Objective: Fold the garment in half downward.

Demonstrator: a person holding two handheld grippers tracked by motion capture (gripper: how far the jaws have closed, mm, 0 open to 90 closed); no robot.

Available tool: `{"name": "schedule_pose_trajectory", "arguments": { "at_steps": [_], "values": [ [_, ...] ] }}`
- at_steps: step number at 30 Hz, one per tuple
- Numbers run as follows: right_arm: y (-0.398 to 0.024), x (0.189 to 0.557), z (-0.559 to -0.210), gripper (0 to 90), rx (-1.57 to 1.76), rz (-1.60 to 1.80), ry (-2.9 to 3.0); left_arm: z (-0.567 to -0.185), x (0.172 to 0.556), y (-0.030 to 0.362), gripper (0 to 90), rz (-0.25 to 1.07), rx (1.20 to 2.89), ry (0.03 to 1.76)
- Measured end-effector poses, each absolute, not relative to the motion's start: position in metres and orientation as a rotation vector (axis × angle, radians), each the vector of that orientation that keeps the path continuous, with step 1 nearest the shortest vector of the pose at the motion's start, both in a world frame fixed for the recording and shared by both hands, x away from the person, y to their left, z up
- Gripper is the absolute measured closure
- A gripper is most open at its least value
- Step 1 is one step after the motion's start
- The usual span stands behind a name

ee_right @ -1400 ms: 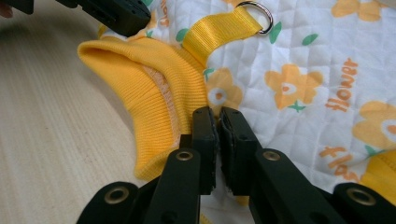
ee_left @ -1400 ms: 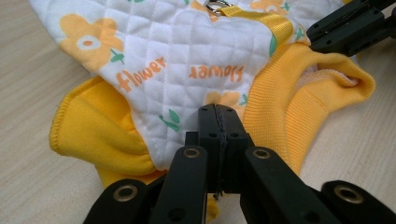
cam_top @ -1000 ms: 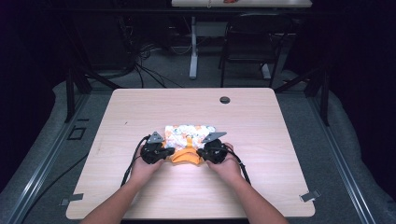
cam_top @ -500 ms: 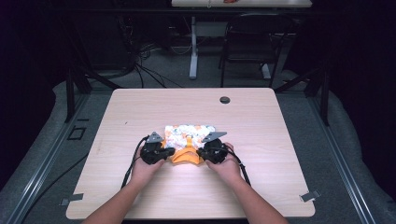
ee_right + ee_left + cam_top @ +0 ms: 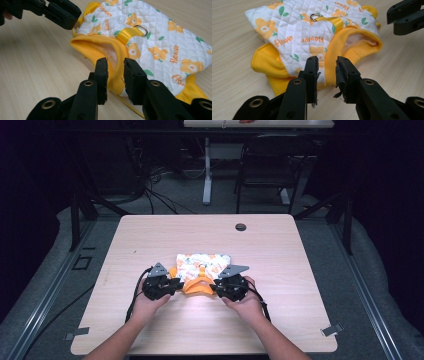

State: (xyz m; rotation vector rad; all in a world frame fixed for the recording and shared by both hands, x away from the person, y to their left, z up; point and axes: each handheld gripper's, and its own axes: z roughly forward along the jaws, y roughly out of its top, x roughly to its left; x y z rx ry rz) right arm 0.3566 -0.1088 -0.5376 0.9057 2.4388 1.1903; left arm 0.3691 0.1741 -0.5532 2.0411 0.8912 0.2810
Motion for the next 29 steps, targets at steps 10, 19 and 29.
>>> {"name": "schedule_pose_trajectory", "arguments": {
  "at_steps": [10,19,29],
  "values": [
    [-0.125,0.336,-0.529,65.7,0.901,1.207,2.449,-0.552,0.353,0.189,62.9,0.281,2.022,0.901],
    [-0.135,0.322,-0.533,60.1,0.893,1.183,2.465,-0.554,0.340,0.204,57.5,0.257,2.000,0.932],
    [-0.138,0.318,-0.549,58.6,0.920,1.130,2.472,-0.561,0.332,0.221,53.8,0.236,1.967,0.944]
  ]
}}
